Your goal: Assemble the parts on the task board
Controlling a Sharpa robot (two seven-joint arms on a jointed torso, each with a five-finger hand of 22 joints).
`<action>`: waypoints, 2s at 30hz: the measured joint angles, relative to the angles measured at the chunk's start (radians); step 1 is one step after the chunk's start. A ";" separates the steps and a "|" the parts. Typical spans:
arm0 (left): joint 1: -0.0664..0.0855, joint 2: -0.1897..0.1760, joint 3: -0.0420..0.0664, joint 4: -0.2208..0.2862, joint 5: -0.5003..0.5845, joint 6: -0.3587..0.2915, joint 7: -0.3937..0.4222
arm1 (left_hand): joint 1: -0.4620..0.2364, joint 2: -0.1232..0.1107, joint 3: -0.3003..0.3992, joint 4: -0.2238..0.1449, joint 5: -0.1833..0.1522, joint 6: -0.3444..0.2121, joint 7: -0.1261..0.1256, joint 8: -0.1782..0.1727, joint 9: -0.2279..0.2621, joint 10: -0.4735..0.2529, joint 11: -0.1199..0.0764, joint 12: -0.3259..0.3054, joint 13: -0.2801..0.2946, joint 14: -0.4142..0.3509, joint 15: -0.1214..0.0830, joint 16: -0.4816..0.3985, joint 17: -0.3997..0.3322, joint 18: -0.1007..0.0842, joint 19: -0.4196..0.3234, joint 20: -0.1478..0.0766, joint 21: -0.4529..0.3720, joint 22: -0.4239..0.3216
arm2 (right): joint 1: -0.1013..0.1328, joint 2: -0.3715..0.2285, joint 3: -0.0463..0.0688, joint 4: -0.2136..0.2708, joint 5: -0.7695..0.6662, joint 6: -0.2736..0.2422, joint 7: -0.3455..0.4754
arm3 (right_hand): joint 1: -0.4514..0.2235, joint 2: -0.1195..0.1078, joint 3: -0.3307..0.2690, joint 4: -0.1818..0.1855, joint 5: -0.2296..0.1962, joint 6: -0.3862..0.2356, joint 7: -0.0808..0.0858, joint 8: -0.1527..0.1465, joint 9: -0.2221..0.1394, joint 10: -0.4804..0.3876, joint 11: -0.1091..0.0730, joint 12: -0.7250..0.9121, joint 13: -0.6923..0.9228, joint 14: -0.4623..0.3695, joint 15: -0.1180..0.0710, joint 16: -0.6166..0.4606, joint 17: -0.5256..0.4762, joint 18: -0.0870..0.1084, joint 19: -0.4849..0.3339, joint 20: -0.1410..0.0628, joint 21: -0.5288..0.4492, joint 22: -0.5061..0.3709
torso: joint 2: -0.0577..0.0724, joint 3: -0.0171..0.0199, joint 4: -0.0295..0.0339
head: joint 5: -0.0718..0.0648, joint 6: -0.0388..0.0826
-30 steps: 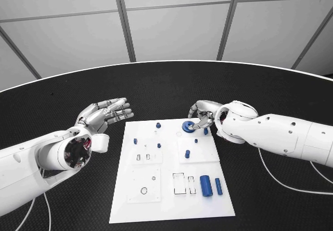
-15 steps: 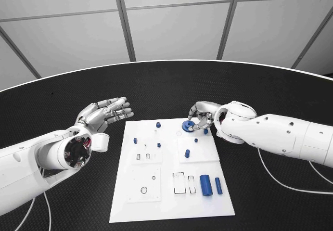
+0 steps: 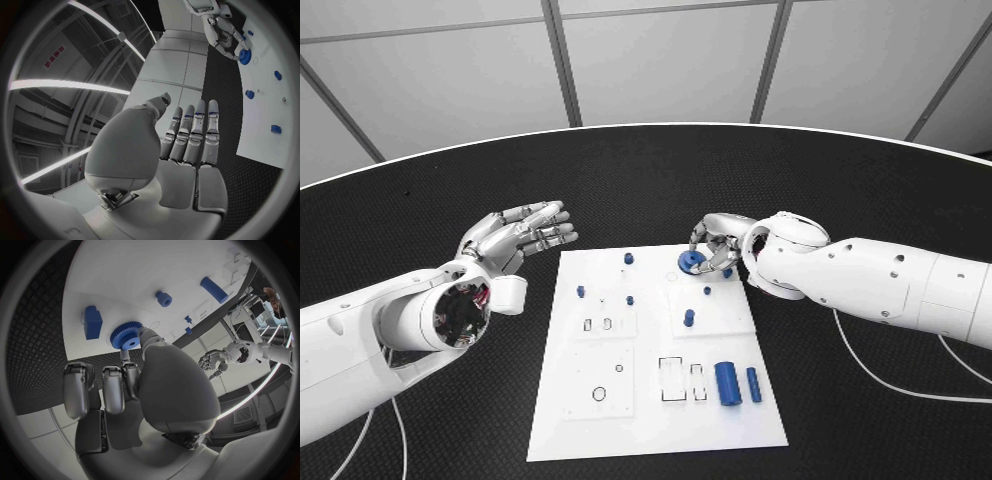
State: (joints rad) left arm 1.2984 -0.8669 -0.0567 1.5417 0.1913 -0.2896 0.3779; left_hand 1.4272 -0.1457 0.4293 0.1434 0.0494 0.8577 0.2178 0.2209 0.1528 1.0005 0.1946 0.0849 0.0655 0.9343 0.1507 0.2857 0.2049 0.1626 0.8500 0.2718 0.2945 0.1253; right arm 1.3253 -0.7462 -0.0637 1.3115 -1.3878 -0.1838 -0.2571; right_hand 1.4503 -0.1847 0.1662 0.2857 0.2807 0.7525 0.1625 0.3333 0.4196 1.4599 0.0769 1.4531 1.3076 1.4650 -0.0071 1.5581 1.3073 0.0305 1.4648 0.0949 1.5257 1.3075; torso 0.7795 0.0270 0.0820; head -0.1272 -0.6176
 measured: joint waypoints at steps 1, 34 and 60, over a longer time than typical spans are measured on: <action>0.000 0.000 0.000 0.000 0.000 0.000 0.000 | 0.000 0.000 0.000 0.000 0.000 0.000 0.000 0.000 0.000 0.000 0.000 0.000 0.000 0.000 0.000 0.000 0.000 0.000 0.000 0.000 0.000 0.000 | 0.000 0.000 0.000 -0.001 0.000 0.000 0.000 | 0.001 0.001 0.000 0.000 0.000 0.000 0.000 0.004 0.000 0.000 0.000 0.002 0.000 0.000 0.000 0.000 0.000 0.000 0.000 0.000 0.000 0.000 | 0.000 0.0000 0.0000 | 0.000 0.000; 0.000 -0.002 0.000 -0.004 -0.001 0.001 -0.004 | -0.002 -0.002 0.004 -0.004 0.000 0.000 0.000 0.000 -0.001 0.000 0.000 -0.004 0.000 -0.004 0.004 -0.004 0.000 0.000 0.000 0.000 0.000 -0.002 | -0.001 -0.021 0.000 0.102 -0.090 -0.116 -0.010 | 0.002 0.005 0.228 -0.059 0.077 0.125 -0.019 0.031 -0.016 0.007 -0.032 0.089 0.000 0.000 -0.022 0.004 0.000 -0.012 0.002 -0.020 0.018 0.000 | -0.001 0.0012 0.0006 | 0.007 -0.009; 0.000 0.017 0.000 -0.002 -0.002 0.001 -0.006 | -0.005 -0.005 0.005 -0.005 0.000 0.000 0.000 0.000 -0.001 0.000 0.000 -0.007 0.000 -0.004 0.004 -0.004 0.001 0.000 0.000 0.000 0.000 -0.002 | -0.001 0.200 0.002 0.047 -0.285 -0.132 -0.015 | -0.015 -0.002 0.250 -0.051 0.076 0.125 -0.019 0.025 -0.016 0.007 -0.032 0.089 0.000 0.000 -0.022 0.008 0.000 -0.011 0.002 -0.020 0.018 0.000 | 0.008 -0.0123 0.0201 | 0.002 -0.003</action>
State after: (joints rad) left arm 1.2987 -0.8499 -0.0565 1.5394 0.1897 -0.2884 0.3722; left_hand 1.4225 -0.1504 0.4348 0.1379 0.0494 0.8578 0.2177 0.2209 0.1515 1.0005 0.1946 0.0775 0.0655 0.9308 0.1542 0.2817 0.2060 0.1624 0.8500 0.2719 0.2945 0.1237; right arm 1.3244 -0.5462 -0.0612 1.3583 -1.6732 -0.3158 -0.2723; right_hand 1.4350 -0.1862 0.4162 0.2348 0.3570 0.8772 0.1440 0.3584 0.4035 1.4668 0.0446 1.5422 1.3079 1.4651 -0.0288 1.5660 1.3076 0.0192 1.4668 0.0747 1.5437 1.3074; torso 0.7873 0.0148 0.1021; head -0.1255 -0.6206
